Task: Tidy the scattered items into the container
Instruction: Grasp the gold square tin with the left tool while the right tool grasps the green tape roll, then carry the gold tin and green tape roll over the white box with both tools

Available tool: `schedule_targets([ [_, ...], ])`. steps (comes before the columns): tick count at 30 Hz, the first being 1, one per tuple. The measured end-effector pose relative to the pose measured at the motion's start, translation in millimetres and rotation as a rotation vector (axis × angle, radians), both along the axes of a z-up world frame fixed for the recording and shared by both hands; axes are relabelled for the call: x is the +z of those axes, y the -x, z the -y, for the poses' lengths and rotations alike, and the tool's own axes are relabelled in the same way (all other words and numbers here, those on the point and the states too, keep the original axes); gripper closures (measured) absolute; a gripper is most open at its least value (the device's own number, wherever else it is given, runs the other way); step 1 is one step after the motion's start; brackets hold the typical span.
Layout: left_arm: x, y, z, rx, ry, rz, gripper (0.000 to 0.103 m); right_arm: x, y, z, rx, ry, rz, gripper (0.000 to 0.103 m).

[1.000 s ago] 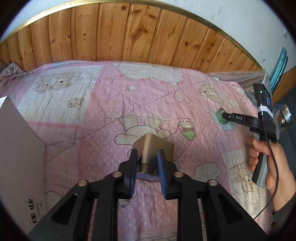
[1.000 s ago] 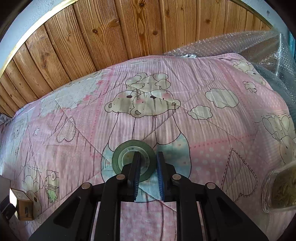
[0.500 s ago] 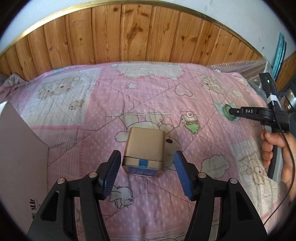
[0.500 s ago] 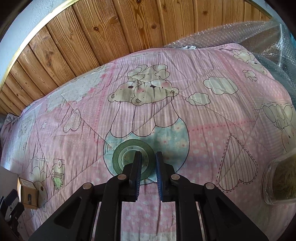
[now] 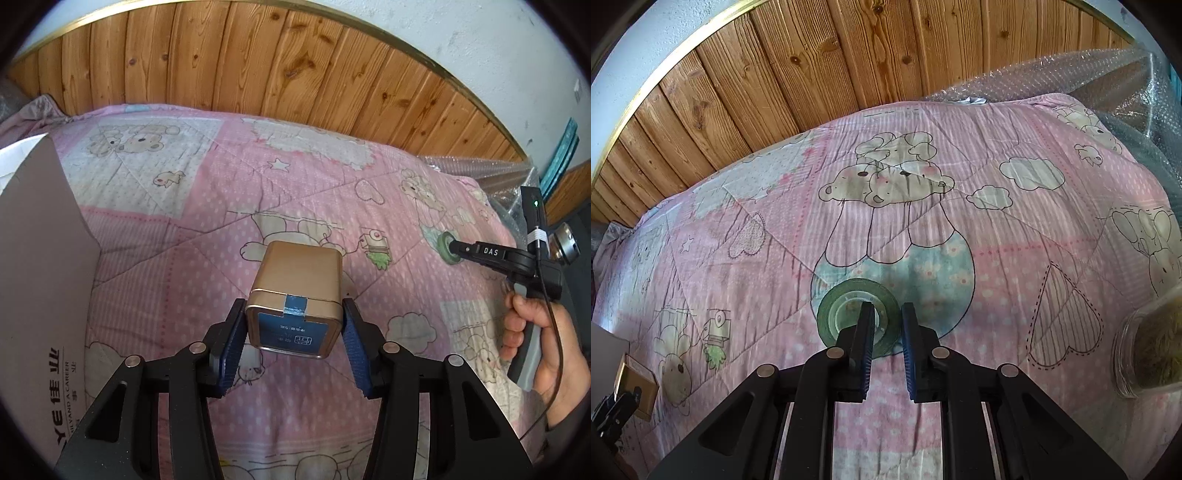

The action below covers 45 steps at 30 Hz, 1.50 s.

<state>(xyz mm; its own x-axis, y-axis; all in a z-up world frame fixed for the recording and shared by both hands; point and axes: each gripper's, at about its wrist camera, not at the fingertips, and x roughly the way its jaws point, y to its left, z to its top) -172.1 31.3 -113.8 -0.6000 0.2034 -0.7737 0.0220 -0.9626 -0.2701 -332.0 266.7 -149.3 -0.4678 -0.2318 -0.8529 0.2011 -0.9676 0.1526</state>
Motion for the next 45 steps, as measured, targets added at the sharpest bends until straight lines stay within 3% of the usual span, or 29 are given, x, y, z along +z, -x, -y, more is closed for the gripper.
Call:
schedule_targets([
  [11, 33.5, -57.3, 15.3, 0.023, -0.09, -0.051, 0.052, 24.2, -48.6, 3.2, 0.039, 0.12, 0.07, 0.088],
  [26, 75.4, -144.2, 34.8, 0.05, -0.139, -0.092, 0.052, 87.8, -182.4, 65.8, 0.232, 0.188, 0.017, 0.088],
  [34, 87.9, -192.4, 43.1, 0.06, -0.169, -0.095, 0.052, 102.1, -266.4, 83.3, 0.309, 0.215, 0.002, 0.088],
  [45, 113.4, -240.0, 71.2, 0.075, -0.189, -0.135, 0.052, 115.6, -337.1, 103.5, 0.372, 0.265, 0.008, 0.088],
])
